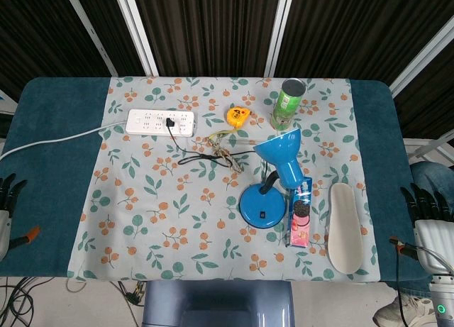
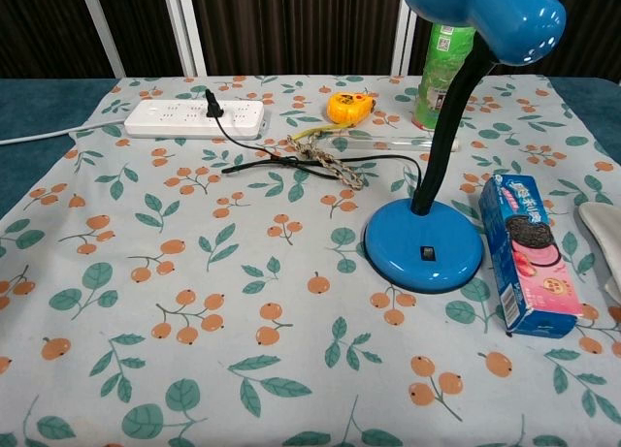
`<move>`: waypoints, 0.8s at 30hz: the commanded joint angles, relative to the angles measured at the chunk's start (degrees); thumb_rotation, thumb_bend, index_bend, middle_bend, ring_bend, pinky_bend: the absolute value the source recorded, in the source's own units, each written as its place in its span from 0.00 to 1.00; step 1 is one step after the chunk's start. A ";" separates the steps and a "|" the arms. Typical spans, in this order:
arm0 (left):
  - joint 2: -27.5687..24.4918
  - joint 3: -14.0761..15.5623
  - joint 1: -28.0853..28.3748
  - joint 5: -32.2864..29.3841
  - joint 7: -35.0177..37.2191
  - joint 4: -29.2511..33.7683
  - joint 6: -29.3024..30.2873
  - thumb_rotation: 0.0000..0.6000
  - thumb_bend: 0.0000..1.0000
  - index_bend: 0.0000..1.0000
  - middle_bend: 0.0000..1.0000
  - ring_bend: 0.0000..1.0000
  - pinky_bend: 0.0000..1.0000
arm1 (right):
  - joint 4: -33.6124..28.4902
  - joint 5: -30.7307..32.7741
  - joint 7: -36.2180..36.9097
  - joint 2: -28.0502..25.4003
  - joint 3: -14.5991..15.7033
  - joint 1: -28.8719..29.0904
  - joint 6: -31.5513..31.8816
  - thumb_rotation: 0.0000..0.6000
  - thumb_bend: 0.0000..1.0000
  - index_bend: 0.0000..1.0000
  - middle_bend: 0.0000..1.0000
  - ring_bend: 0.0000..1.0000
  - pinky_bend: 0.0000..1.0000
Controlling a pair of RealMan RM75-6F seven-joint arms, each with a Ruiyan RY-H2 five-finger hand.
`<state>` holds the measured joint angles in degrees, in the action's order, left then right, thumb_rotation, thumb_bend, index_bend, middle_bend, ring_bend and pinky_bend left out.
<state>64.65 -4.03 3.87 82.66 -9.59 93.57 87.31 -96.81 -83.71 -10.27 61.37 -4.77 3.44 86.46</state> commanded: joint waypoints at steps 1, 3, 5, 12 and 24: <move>0.03 0.04 0.00 -0.08 -0.01 -0.06 -0.10 1.00 0.13 0.12 0.01 0.00 0.11 | 0.15 0.15 -0.10 0.09 -0.07 0.02 -0.04 1.00 0.19 0.05 0.04 0.08 0.00; 0.01 0.05 0.03 -0.15 -0.01 -0.02 -0.23 1.00 0.13 0.12 0.01 0.00 0.11 | 0.17 0.26 -0.12 0.09 -0.16 -0.01 0.04 1.00 0.19 0.05 0.04 0.08 0.00; -0.01 0.07 0.03 -0.04 -0.12 -0.03 -0.17 1.00 0.13 0.12 0.01 0.00 0.11 | 0.06 0.38 -0.05 0.03 -0.27 -0.09 0.24 1.00 0.19 0.05 0.04 0.08 0.00; 0.01 0.12 -0.21 0.00 -0.41 0.06 0.23 1.00 0.13 0.12 0.01 0.00 0.11 | -0.80 0.68 0.71 -0.50 -0.45 -0.35 0.49 1.00 0.19 0.05 0.04 0.08 0.00; 0.00 0.04 -0.17 -0.31 -0.46 0.12 -0.01 1.00 0.13 0.12 0.01 0.00 0.11 | -1.11 0.61 0.60 -0.63 -0.51 -0.46 0.70 1.00 0.19 0.05 0.04 0.08 0.00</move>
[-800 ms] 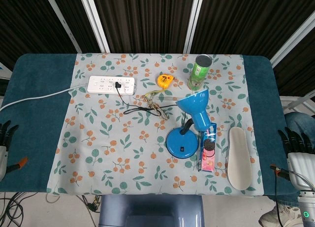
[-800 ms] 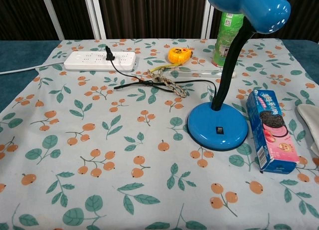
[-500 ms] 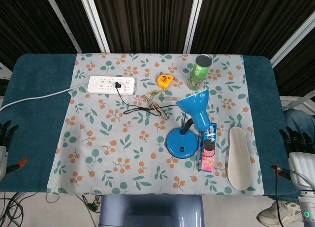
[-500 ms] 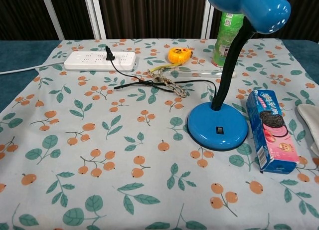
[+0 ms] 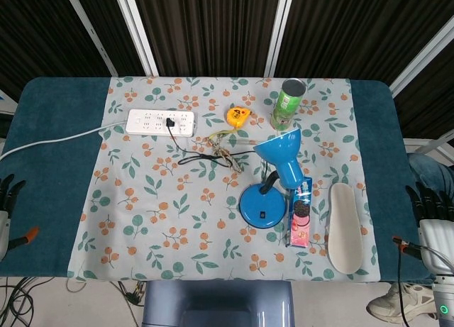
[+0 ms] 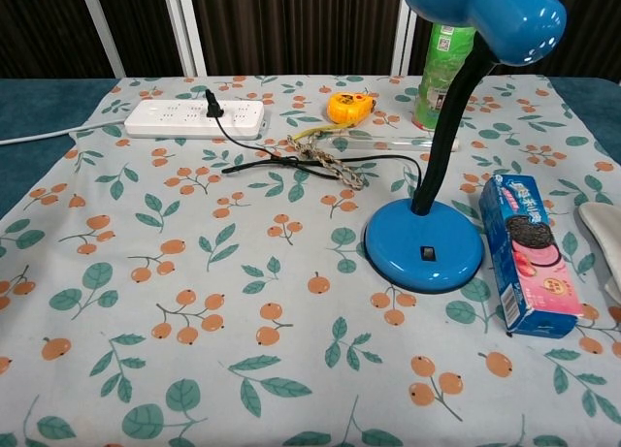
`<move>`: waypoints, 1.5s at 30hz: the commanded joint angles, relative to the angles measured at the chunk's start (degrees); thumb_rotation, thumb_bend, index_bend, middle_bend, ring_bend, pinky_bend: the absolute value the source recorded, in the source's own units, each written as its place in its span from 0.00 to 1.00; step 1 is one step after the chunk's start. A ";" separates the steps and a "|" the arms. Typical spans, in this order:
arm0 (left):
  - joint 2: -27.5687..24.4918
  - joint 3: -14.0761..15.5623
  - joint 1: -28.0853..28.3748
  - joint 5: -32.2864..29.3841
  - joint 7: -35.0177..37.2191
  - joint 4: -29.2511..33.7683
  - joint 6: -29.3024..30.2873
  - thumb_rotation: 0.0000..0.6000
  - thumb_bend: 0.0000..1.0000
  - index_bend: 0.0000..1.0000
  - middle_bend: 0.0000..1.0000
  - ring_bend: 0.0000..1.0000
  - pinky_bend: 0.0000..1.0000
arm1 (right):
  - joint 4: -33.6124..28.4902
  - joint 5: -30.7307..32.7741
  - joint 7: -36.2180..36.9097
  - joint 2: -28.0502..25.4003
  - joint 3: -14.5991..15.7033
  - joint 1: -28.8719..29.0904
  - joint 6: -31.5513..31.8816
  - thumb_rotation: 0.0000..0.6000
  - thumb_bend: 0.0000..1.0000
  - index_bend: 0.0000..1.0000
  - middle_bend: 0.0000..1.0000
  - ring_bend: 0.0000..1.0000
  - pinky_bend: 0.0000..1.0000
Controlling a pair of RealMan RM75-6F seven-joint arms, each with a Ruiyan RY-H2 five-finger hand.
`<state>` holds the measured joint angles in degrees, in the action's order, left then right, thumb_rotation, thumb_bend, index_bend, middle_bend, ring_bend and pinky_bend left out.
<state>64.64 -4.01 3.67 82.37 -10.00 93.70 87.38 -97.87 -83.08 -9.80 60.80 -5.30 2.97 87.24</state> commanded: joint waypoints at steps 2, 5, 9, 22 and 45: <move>0.01 0.06 0.04 -0.06 -0.07 0.02 -0.19 1.00 0.13 0.12 0.01 0.00 0.11 | -0.24 -0.13 0.43 -0.10 0.11 0.01 -0.18 1.00 0.19 0.05 0.04 0.08 0.00; 0.00 -0.01 0.01 -0.17 -0.05 0.07 -0.13 1.00 0.13 0.12 0.01 0.00 0.11 | -0.67 -0.66 0.97 -0.29 0.48 0.08 -0.57 1.00 0.19 0.05 0.04 0.08 0.00; -0.07 -0.11 -0.23 -0.70 0.11 0.33 -0.02 1.00 0.13 0.12 0.01 0.00 0.11 | -1.25 -2.41 1.67 -0.84 1.29 0.27 -1.03 1.00 0.19 0.05 0.04 0.08 0.00; -0.02 -0.27 -0.32 -1.56 -0.82 0.95 -0.20 1.00 0.15 0.12 0.01 0.00 0.09 | -5.40 -4.33 -1.83 -1.60 1.39 8.30 -13.70 1.00 0.30 0.05 0.46 0.64 0.34; -0.16 -0.69 -0.33 -3.14 -1.34 1.68 -0.73 1.00 0.16 0.12 0.01 0.00 0.08 | -7.85 5.55 -11.02 9.88 -0.25 21.66 -31.92 1.00 0.62 0.05 0.68 0.83 0.68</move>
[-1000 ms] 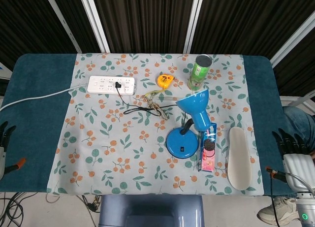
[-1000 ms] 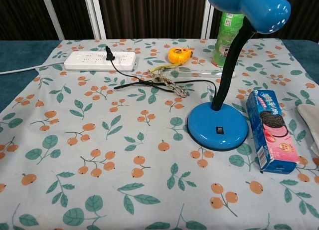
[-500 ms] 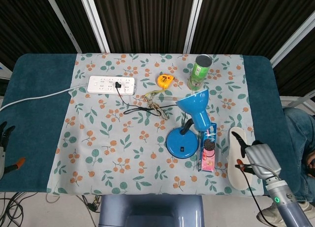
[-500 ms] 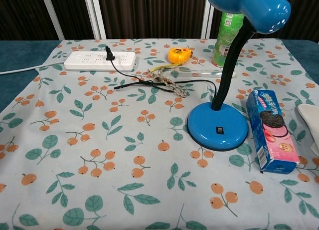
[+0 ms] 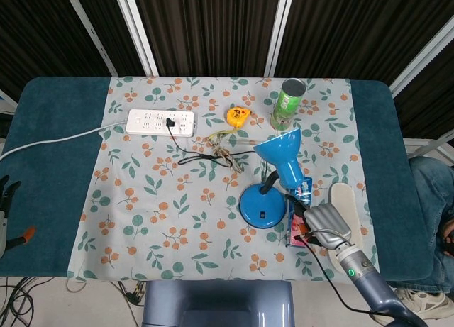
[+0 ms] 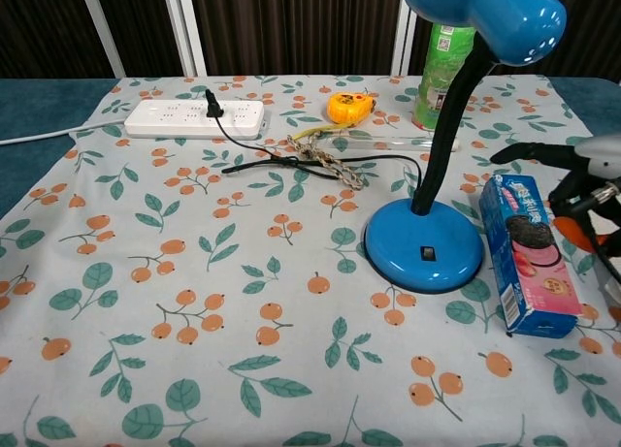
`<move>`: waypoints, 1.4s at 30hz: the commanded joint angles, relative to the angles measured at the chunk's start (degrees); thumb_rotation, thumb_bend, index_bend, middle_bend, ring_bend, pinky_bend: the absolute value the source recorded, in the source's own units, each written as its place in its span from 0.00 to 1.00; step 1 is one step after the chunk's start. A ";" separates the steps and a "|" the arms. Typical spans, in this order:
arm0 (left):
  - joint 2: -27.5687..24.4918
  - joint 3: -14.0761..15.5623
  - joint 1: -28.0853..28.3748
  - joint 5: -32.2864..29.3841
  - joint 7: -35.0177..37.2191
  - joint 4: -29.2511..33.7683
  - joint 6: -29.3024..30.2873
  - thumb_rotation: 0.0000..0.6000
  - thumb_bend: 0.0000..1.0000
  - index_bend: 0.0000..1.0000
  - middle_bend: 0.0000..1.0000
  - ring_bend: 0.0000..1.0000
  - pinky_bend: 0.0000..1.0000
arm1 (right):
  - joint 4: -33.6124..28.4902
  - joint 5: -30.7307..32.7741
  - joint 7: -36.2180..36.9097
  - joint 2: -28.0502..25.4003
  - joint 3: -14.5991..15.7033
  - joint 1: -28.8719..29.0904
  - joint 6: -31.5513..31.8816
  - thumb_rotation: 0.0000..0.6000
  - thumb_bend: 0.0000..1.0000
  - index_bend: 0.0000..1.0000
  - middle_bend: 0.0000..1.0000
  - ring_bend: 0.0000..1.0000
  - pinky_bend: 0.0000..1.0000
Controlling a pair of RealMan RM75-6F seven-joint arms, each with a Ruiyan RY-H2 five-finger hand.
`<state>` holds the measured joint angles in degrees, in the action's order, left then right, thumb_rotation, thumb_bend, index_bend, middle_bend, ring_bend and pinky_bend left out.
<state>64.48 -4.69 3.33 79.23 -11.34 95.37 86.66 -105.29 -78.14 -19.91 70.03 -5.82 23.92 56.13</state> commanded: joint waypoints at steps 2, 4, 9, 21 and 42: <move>0.00 0.00 0.02 -0.06 -0.02 0.01 -0.08 1.00 0.16 0.12 0.01 0.00 0.08 | -0.90 0.99 -1.55 1.09 0.71 1.24 -1.66 1.00 0.62 0.05 0.68 0.83 0.69; -0.02 0.00 0.04 -0.25 -0.06 0.05 -0.24 1.00 0.16 0.12 0.01 0.00 0.08 | -1.11 1.44 -2.39 1.65 1.18 1.84 -2.50 1.00 0.62 0.05 0.68 0.83 0.71; -0.03 -0.16 0.03 -0.53 -0.07 0.17 -0.21 1.00 0.16 0.12 0.01 0.00 0.08 | -0.93 2.59 -3.63 2.97 1.74 2.81 -3.45 1.00 0.62 0.05 0.68 0.83 0.75; -0.07 -0.45 0.06 -1.50 -0.08 0.51 -0.53 1.00 0.16 0.12 0.01 0.00 0.08 | 1.07 6.39 -7.13 6.23 2.46 5.51 -5.61 1.00 0.62 0.05 0.68 0.83 0.82; -0.14 -0.32 0.14 -1.13 -0.21 0.26 -0.49 1.00 0.16 0.12 0.01 0.00 0.08 | 2.64 12.52 -9.77 8.16 3.97 8.01 -6.40 1.00 0.62 0.05 0.68 0.83 0.92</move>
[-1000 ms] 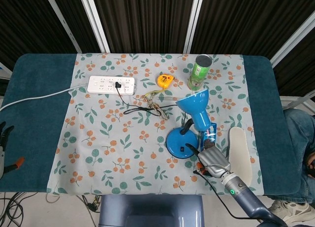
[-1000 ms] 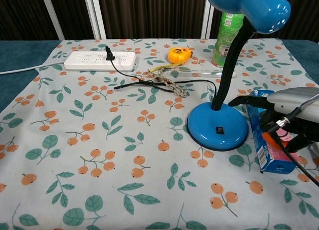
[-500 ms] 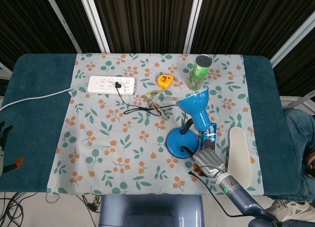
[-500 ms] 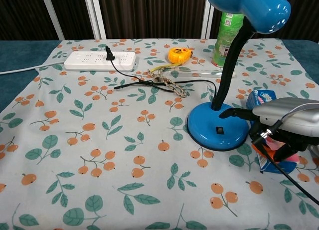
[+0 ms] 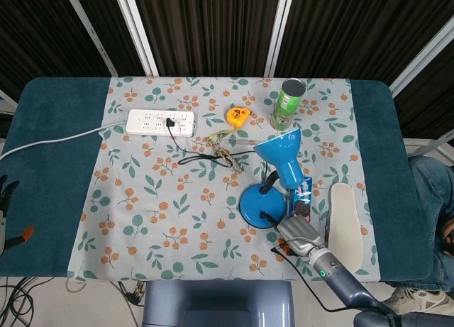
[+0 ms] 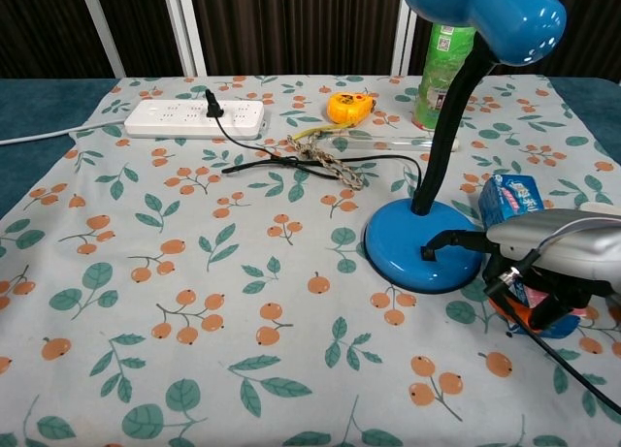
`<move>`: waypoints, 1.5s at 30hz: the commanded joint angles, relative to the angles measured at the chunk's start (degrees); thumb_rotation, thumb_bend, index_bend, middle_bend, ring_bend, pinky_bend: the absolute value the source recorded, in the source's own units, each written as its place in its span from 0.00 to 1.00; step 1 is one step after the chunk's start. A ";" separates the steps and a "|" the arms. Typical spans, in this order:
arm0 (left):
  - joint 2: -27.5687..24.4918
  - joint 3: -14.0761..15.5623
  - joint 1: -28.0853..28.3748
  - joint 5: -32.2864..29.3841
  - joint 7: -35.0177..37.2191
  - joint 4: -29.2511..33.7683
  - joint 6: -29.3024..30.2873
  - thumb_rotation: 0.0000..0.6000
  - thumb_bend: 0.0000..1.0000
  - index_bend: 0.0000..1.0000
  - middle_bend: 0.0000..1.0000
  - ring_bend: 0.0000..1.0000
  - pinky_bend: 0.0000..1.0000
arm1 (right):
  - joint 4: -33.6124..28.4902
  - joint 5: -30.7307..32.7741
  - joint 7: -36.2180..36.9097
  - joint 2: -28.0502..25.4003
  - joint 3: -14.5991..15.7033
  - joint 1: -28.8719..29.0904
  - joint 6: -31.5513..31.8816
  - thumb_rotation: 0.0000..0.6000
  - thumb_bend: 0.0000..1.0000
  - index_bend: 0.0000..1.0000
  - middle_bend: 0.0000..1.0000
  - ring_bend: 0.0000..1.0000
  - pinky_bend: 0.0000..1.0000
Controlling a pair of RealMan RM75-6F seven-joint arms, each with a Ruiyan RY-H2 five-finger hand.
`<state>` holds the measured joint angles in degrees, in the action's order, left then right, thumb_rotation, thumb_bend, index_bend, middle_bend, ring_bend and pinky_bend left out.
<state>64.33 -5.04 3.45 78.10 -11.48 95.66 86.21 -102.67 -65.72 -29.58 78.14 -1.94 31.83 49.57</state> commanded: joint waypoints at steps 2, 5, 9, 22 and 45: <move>-0.01 0.06 0.03 -0.05 -0.30 -0.07 -0.11 1.00 0.16 0.12 0.01 0.00 0.08 | 0.00 0.28 -0.24 0.13 0.24 0.21 0.34 1.00 0.62 0.05 0.68 0.83 0.92; 0.01 0.03 0.04 -0.08 -0.48 -0.04 -0.05 1.00 0.16 0.12 0.01 0.00 0.08 | 0.11 0.62 -0.42 0.27 0.42 0.40 0.46 1.00 0.62 0.05 0.68 0.83 0.93; 0.04 0.05 0.02 -0.16 -0.66 -0.03 -0.04 1.00 0.16 0.12 0.01 0.00 0.08 | 0.48 1.11 -0.75 0.64 0.52 0.73 0.55 1.00 0.62 0.05 0.68 0.83 0.95; -0.12 -0.17 0.03 -0.84 -0.70 0.19 -0.24 1.00 0.16 0.12 0.01 0.00 0.08 | 1.00 3.24 -1.75 1.26 1.36 2.01 0.32 1.00 0.62 0.05 0.68 0.83 0.98; -0.15 -0.15 0.05 -0.62 -0.53 0.00 -0.10 1.00 0.16 0.12 0.01 0.00 0.08 | 1.79 7.13 -3.83 1.91 2.51 4.56 -0.25 1.00 0.62 0.05 0.68 0.83 1.00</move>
<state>64.19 -5.18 3.50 77.47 -12.00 95.66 86.11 -100.93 -58.80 -33.23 79.98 0.58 36.21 49.40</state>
